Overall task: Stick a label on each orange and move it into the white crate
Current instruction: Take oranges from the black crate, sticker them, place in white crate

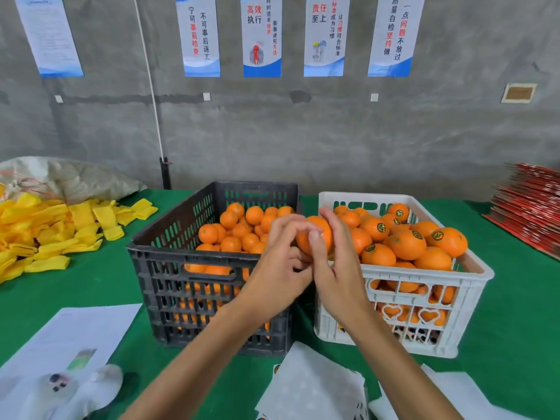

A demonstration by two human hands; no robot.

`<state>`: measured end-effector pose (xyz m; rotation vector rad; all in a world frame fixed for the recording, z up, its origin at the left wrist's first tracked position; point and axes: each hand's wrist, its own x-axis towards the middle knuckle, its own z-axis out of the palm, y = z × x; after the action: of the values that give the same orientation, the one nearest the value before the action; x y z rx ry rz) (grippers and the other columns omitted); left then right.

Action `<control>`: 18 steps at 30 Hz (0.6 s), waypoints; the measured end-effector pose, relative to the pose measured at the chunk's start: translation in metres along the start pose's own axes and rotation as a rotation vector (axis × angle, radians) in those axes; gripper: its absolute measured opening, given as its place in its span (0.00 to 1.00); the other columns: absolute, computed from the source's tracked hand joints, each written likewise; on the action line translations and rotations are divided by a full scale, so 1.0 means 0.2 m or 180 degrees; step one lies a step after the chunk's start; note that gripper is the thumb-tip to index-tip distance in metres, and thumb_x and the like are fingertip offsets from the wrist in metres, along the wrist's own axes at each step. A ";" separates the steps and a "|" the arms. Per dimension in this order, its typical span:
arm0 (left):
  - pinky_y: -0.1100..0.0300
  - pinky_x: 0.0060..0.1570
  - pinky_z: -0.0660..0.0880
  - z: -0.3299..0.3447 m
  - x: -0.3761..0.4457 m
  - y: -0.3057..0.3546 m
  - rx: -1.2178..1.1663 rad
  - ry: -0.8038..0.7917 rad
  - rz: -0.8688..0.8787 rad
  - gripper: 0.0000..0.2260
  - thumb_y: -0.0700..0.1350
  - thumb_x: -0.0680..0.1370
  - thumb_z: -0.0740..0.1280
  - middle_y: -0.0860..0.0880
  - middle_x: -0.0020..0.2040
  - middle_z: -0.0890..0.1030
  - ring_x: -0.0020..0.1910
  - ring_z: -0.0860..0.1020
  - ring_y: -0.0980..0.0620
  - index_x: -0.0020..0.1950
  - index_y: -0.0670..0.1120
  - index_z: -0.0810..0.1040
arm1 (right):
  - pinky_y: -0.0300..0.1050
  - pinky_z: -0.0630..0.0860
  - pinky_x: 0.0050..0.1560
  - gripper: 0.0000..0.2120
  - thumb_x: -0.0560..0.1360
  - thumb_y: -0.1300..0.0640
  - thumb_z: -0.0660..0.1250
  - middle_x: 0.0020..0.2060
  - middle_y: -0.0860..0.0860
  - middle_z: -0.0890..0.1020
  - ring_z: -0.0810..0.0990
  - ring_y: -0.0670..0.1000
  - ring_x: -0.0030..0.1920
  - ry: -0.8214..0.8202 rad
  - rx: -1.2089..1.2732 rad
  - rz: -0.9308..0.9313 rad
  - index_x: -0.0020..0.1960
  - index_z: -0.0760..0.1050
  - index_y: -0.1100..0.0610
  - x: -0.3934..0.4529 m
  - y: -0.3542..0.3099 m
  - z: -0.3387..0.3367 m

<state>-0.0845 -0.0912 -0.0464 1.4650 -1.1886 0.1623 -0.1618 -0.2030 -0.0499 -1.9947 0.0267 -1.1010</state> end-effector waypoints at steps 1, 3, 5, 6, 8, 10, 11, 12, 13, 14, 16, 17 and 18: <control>0.66 0.42 0.79 0.06 -0.06 -0.01 -0.0083 0.0080 -0.0062 0.26 0.35 0.76 0.74 0.54 0.70 0.68 0.44 0.85 0.53 0.67 0.58 0.73 | 0.41 0.68 0.73 0.23 0.86 0.43 0.55 0.75 0.41 0.68 0.66 0.42 0.75 0.0067 -0.0027 0.0029 0.80 0.61 0.47 -0.06 0.02 -0.02; 0.59 0.46 0.83 0.18 -0.18 -0.05 -0.0153 0.0171 -0.0403 0.28 0.46 0.76 0.76 0.52 0.67 0.75 0.50 0.85 0.49 0.70 0.63 0.69 | 0.43 0.69 0.71 0.23 0.86 0.42 0.53 0.75 0.41 0.68 0.67 0.44 0.76 0.0121 -0.0151 0.0132 0.80 0.62 0.46 -0.20 0.09 -0.06; 0.58 0.52 0.82 0.27 -0.30 -0.12 -0.0098 -0.0006 -0.0767 0.29 0.55 0.74 0.76 0.54 0.64 0.79 0.54 0.84 0.51 0.71 0.68 0.68 | 0.43 0.69 0.72 0.24 0.86 0.41 0.51 0.75 0.41 0.70 0.67 0.43 0.75 0.0080 -0.0227 0.0366 0.79 0.64 0.47 -0.36 0.19 -0.10; 0.58 0.55 0.82 0.31 -0.36 -0.16 -0.0131 -0.0196 -0.0966 0.29 0.57 0.73 0.76 0.54 0.64 0.79 0.56 0.84 0.53 0.70 0.70 0.68 | 0.43 0.69 0.72 0.23 0.86 0.42 0.51 0.74 0.41 0.72 0.69 0.42 0.74 0.0028 -0.0186 0.0570 0.78 0.66 0.48 -0.44 0.25 -0.11; 0.56 0.57 0.83 0.37 -0.50 -0.24 -0.0399 -0.0430 -0.1440 0.29 0.56 0.73 0.77 0.51 0.63 0.81 0.55 0.85 0.51 0.69 0.73 0.68 | 0.39 0.71 0.71 0.19 0.87 0.46 0.53 0.69 0.37 0.76 0.72 0.37 0.70 -0.0123 -0.0035 0.0919 0.74 0.72 0.47 -0.59 0.35 -0.15; 0.54 0.55 0.84 0.42 -0.62 -0.32 -0.0594 -0.0418 -0.1932 0.31 0.56 0.73 0.79 0.50 0.62 0.82 0.52 0.86 0.50 0.72 0.68 0.69 | 0.37 0.73 0.68 0.14 0.87 0.51 0.56 0.63 0.33 0.79 0.75 0.35 0.66 -0.0341 0.0003 0.1100 0.70 0.73 0.42 -0.72 0.45 -0.20; 0.53 0.52 0.85 0.43 -0.68 -0.36 -0.0669 -0.0361 -0.2170 0.33 0.56 0.73 0.79 0.50 0.62 0.82 0.50 0.87 0.49 0.74 0.64 0.68 | 0.39 0.74 0.67 0.14 0.86 0.54 0.59 0.62 0.34 0.79 0.77 0.35 0.65 -0.0535 -0.0043 0.1196 0.68 0.74 0.43 -0.77 0.49 -0.22; 0.53 0.48 0.85 0.45 -0.73 -0.39 -0.0732 -0.0280 -0.2371 0.34 0.54 0.74 0.79 0.49 0.62 0.82 0.46 0.88 0.48 0.76 0.61 0.68 | 0.42 0.75 0.67 0.14 0.85 0.55 0.61 0.62 0.36 0.80 0.77 0.36 0.64 -0.0768 -0.0153 0.1262 0.68 0.75 0.45 -0.82 0.52 -0.24; 0.55 0.44 0.85 0.47 -0.78 -0.42 -0.0777 -0.0171 -0.2527 0.34 0.52 0.75 0.79 0.49 0.61 0.82 0.42 0.88 0.47 0.78 0.58 0.67 | 0.44 0.75 0.67 0.14 0.84 0.56 0.63 0.63 0.38 0.81 0.77 0.36 0.64 -0.1011 -0.0318 0.1260 0.68 0.78 0.47 -0.88 0.55 -0.25; 0.56 0.42 0.85 0.48 -0.82 -0.45 -0.0792 -0.0046 -0.2633 0.34 0.52 0.76 0.79 0.49 0.59 0.83 0.39 0.88 0.47 0.78 0.58 0.66 | 0.44 0.73 0.69 0.13 0.84 0.54 0.65 0.64 0.39 0.80 0.76 0.36 0.65 -0.1259 -0.0484 0.1204 0.67 0.79 0.49 -0.93 0.57 -0.26; 0.52 0.46 0.85 0.49 -0.87 -0.49 -0.0812 0.0143 -0.2727 0.33 0.55 0.76 0.78 0.49 0.54 0.85 0.38 0.88 0.46 0.77 0.60 0.66 | 0.39 0.68 0.73 0.19 0.81 0.42 0.68 0.69 0.37 0.76 0.70 0.36 0.71 -0.1762 -0.0752 0.1042 0.68 0.80 0.49 -1.00 0.59 -0.28; 0.50 0.50 0.84 0.50 -0.88 -0.50 -0.0818 0.0172 -0.2728 0.33 0.57 0.75 0.77 0.49 0.50 0.87 0.38 0.88 0.46 0.76 0.61 0.66 | 0.37 0.64 0.74 0.25 0.78 0.35 0.68 0.71 0.35 0.73 0.66 0.35 0.73 -0.1989 -0.0913 0.0906 0.70 0.78 0.47 -1.02 0.59 -0.28; 0.50 0.52 0.83 0.50 -0.89 -0.52 -0.0824 0.0169 -0.2717 0.32 0.59 0.75 0.76 0.50 0.46 0.88 0.38 0.88 0.47 0.76 0.62 0.65 | 0.36 0.59 0.76 0.31 0.75 0.30 0.67 0.74 0.34 0.70 0.63 0.34 0.75 -0.2175 -0.1087 0.0757 0.72 0.77 0.46 -1.04 0.60 -0.28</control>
<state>-0.1446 -0.0933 -0.2672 1.5953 -0.4411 -0.5141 -0.2872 -0.2381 -0.2583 -2.5036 0.0946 -0.2370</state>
